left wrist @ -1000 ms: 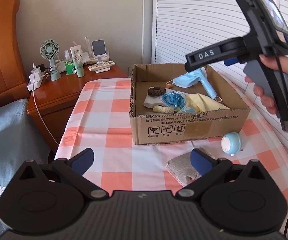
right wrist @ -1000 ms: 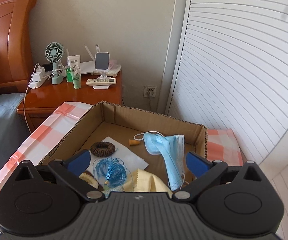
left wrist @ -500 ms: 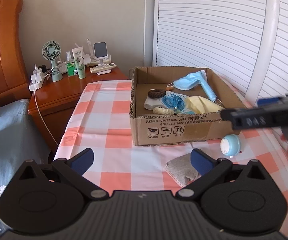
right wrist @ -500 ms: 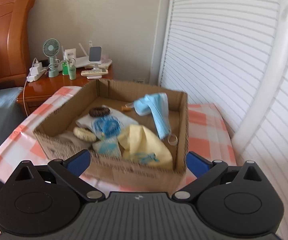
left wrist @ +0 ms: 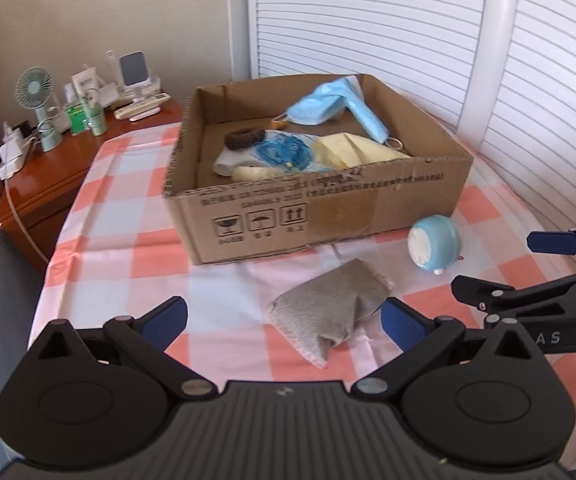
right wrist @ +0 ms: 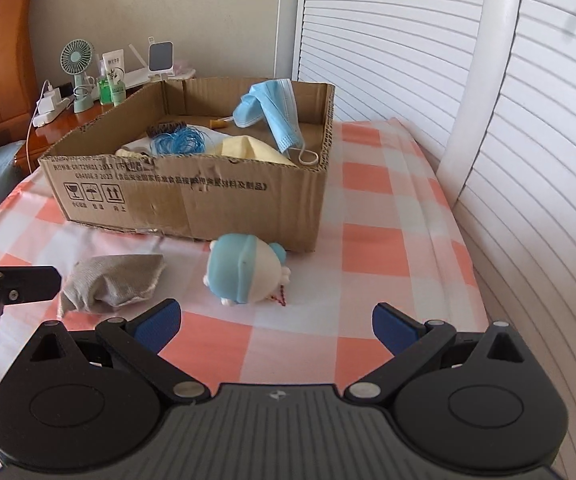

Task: Organize soft objects
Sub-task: 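Move the left gripper to the grey sachet and close on it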

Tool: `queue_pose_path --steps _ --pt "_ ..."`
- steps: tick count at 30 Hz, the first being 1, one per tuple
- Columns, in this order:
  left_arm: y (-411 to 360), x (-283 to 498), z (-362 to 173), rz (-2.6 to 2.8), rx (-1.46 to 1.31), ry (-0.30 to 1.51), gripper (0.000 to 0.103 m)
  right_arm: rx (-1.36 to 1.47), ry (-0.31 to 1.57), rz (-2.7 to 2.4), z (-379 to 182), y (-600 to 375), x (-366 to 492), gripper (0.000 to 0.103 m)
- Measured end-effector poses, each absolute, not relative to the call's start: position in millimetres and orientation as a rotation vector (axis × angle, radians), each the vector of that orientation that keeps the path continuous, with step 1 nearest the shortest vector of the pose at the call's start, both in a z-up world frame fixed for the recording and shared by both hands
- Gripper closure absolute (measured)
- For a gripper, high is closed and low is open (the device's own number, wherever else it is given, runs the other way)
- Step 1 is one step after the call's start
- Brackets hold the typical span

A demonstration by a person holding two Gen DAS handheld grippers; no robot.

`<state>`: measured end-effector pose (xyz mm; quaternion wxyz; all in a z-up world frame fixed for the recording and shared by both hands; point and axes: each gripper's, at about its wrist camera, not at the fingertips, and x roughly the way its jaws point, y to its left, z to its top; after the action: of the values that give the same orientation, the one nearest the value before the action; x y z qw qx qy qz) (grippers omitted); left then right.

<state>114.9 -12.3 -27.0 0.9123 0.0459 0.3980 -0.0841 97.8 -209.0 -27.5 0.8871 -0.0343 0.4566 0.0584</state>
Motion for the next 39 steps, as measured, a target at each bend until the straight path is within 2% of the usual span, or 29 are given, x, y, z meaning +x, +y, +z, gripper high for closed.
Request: queue_pose_path --steps 12,21,32,39 --pt "-27 142 -46 -0.211 0.094 0.858 0.001 -0.09 1.01 0.14 -60 -211 110 0.0" --pt "-44 158 -64 -0.213 0.13 0.86 0.001 -0.097 0.97 0.185 -64 -216 106 0.0" --pt "-13 146 -75 -0.169 0.07 0.898 0.001 -0.099 0.966 0.191 -64 -215 103 0.0" --pt "-6 135 -68 -0.115 0.115 0.857 0.001 -0.095 0.964 0.181 -64 -215 102 0.0"
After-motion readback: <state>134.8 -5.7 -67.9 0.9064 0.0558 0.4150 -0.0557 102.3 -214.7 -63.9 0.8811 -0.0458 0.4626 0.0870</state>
